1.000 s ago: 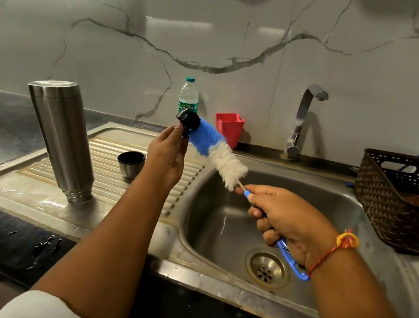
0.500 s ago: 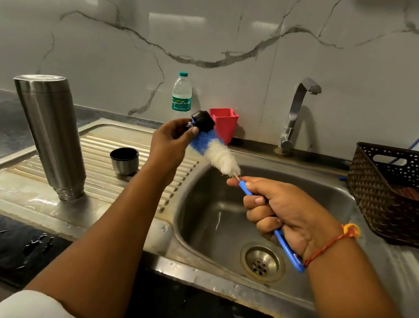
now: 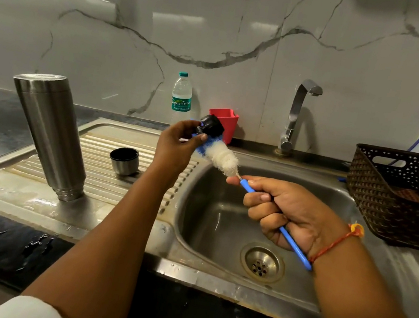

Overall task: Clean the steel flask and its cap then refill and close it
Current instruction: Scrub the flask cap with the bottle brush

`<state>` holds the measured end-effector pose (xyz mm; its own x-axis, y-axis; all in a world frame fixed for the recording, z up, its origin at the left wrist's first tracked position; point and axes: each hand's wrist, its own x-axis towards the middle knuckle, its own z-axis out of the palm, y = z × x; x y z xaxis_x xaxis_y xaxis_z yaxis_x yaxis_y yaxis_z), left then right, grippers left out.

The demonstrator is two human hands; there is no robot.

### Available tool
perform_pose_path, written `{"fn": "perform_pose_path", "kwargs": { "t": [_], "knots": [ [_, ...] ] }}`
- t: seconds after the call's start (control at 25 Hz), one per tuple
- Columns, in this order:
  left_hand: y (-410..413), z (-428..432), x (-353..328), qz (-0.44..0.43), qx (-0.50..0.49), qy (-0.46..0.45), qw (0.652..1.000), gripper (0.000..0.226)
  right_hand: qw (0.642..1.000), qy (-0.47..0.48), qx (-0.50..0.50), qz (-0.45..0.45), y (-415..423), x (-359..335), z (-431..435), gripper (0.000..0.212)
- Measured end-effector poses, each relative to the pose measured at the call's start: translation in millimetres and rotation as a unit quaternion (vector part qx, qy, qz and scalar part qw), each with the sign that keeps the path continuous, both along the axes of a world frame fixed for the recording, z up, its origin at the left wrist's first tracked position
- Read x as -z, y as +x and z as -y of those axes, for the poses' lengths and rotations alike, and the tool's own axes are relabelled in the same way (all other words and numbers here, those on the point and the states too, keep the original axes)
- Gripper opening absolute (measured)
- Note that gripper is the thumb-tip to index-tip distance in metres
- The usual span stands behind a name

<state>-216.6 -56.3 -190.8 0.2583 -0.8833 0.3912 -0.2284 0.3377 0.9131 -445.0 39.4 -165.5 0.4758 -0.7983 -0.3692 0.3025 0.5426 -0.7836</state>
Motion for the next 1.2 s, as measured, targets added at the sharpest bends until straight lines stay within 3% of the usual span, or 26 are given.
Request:
{"fn": "perform_pose_path", "kwargs": {
  "t": [0.08,0.2,0.36,0.48,0.56,0.68,0.84,1.04,1.2],
  "knots": [
    [-6,0,1,0.034,0.020,0.004,0.999,0.036,1.000,0.020,-0.001,0.021,2,2,3,0.033],
    [1,3,-2,-0.019,-0.031,-0.012,0.999,0.033,1.000,0.016,0.010,0.018,1,4,4,0.033],
    [5,3,-4,-0.068,-0.110,-0.026,0.991,0.033,0.990,-0.050,0.039,-0.123,8,6,1,0.028],
    [9,3,-4,-0.131,-0.119,-0.029,0.984,0.034,0.962,-0.135,0.110,-0.211,12,12,6,0.028],
    [9,3,-2,-0.113,-0.114,-0.016,0.987,0.037,0.939,-0.191,0.139,-0.250,16,14,10,0.027],
    [6,3,-2,-0.100,-0.100,-0.010,0.990,0.039,0.910,-0.261,0.139,-0.292,20,16,12,0.026],
    [9,5,-1,-0.108,-0.090,-0.016,0.990,0.037,0.844,-0.348,0.127,-0.386,17,21,11,0.024],
    [-2,2,0,-0.002,-0.049,-0.035,0.998,0.041,0.796,-0.376,0.114,-0.460,16,25,17,0.026],
    [13,6,0,-0.039,-0.094,-0.042,0.994,0.040,0.779,-0.385,0.073,-0.490,15,26,15,0.025]
  ]
}}
